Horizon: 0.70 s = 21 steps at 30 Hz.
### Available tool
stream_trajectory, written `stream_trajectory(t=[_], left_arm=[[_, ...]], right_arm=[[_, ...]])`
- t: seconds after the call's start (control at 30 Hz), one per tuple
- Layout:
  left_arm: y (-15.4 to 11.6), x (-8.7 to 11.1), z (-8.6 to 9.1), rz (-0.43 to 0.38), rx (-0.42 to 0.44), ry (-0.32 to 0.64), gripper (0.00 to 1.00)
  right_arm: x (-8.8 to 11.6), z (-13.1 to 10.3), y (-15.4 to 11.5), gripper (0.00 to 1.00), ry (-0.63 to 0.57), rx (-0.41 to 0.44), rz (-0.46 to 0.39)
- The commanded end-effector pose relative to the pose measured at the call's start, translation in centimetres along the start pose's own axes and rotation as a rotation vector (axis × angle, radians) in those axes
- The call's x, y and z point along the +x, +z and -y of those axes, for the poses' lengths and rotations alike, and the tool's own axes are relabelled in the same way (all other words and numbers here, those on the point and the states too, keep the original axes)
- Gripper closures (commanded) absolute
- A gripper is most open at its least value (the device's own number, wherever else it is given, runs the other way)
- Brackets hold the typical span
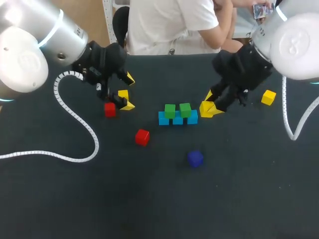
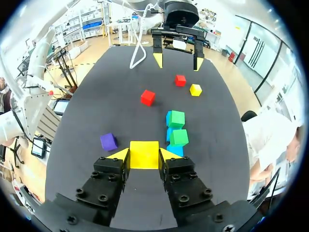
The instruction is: Place the blue cubes, place green cubes on the blue cubes, place the yellow cubes on the green cubes, then place the red cubes on the yellow cubes, and place purple cube on the red cubes.
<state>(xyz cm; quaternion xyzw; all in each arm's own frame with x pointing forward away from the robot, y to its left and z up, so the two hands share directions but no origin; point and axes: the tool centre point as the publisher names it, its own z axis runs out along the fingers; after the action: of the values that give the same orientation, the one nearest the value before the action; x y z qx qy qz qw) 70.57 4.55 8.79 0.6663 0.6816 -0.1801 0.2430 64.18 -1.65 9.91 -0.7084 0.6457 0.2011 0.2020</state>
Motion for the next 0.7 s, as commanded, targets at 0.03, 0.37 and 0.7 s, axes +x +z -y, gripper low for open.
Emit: stream_trajectory(t=[0.03, 0.37, 0.7], left_arm=[[-0.05, 0.06, -0.02, 0.001, 0.001, 0.001, 0.0], [-0.05, 0.06, -0.02, 0.001, 0.001, 0.001, 0.0], [-0.05, 0.06, -0.02, 0.001, 0.001, 0.001, 0.0]], right_arm=[[0.05, 0.0, -0.03, 1.0, -0.001, 0.0, 0.003], [0.05, 0.0, -0.03, 1.0, -0.001, 0.0, 0.003], [-0.85, -0.19, -0.01, 1.0, -0.019, 0.008, -0.083]])
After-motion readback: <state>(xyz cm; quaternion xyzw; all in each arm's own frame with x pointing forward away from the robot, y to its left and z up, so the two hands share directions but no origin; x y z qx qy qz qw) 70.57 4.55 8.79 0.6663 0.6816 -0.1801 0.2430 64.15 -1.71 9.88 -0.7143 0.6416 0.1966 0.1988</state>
